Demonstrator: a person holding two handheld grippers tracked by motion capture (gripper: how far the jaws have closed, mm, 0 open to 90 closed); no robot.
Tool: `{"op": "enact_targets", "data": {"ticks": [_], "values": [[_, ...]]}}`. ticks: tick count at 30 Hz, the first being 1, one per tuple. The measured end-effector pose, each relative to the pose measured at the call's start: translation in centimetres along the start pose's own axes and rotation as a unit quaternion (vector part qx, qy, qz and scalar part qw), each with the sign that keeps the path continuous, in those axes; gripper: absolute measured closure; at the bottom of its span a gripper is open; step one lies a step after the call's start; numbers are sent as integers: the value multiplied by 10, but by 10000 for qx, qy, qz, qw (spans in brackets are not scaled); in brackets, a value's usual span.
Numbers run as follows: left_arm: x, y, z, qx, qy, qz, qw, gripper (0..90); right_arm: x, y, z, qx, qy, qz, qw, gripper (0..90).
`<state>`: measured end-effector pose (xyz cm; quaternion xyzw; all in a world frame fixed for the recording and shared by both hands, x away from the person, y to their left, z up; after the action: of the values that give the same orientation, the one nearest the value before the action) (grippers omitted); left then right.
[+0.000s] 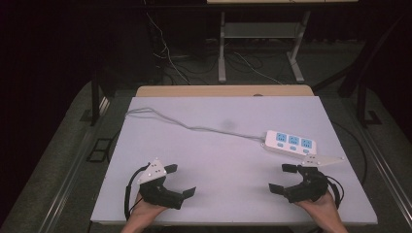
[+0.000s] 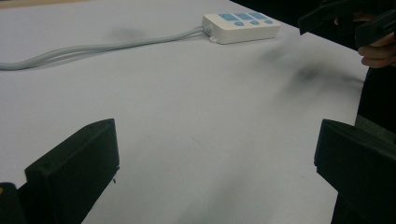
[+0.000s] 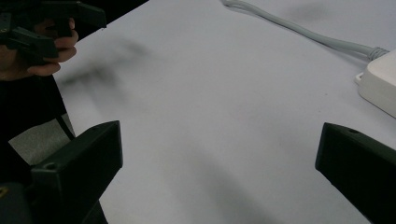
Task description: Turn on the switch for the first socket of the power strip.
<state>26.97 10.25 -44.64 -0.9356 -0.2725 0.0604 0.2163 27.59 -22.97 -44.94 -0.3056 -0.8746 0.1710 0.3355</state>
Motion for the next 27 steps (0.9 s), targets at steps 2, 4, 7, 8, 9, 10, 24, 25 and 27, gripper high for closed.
{"op": "enact_targets", "data": {"ticks": [2, 4, 7, 8, 9, 10, 24, 25, 27], "values": [[0, 0, 0, 12, -1, 2, 10000, 0, -1, 0, 0, 10, 7, 11, 10000, 2], [0, 0, 1, 21, -5, 6, 10000, 0, -2, 0, 1, 21, 21, 14, 10000, 2], [0, 0, 1, 32, -5, 14, 10000, 0, -2, -1, 1, 19, 19, 17, 10000, 2], [0, 0, 1, 30, -9, 14, 10000, 0, -2, -1, 1, 19, 14, 21, 10000, 2], [0, 0, 1, 31, -9, 15, 10000, 0, -2, -1, 1, 21, 19, 21, 10000, 2], [0, 0, 1, 34, -13, 18, 10000, 0, -3, -2, 1, 24, 22, 24, 10000, 2], [1, 1, 3, 78, 6, 61, 10000, 0, -3, -1, 3, 107, 67, 36, 9999, 3], [1, 1, 3, 76, 9, 62, 10000, 0, -3, -1, 3, 118, 72, 33, 9999, 3], [1, 1, 3, 82, 9, 66, 9999, 0, -3, -1, 3, 130, 81, 44, 9999, 3]]}}
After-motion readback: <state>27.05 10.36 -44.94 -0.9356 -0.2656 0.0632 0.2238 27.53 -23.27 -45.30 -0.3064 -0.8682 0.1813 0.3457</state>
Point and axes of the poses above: each handheld gripper's, and its own axes: y roughly forward along the jaws, z roughly out of its underside, x roughly to its left, the point moved 7 cm from there along y, roughly forward along the jaws, and after that the axes turned 12 degrees about y, right-handed, at the moved point
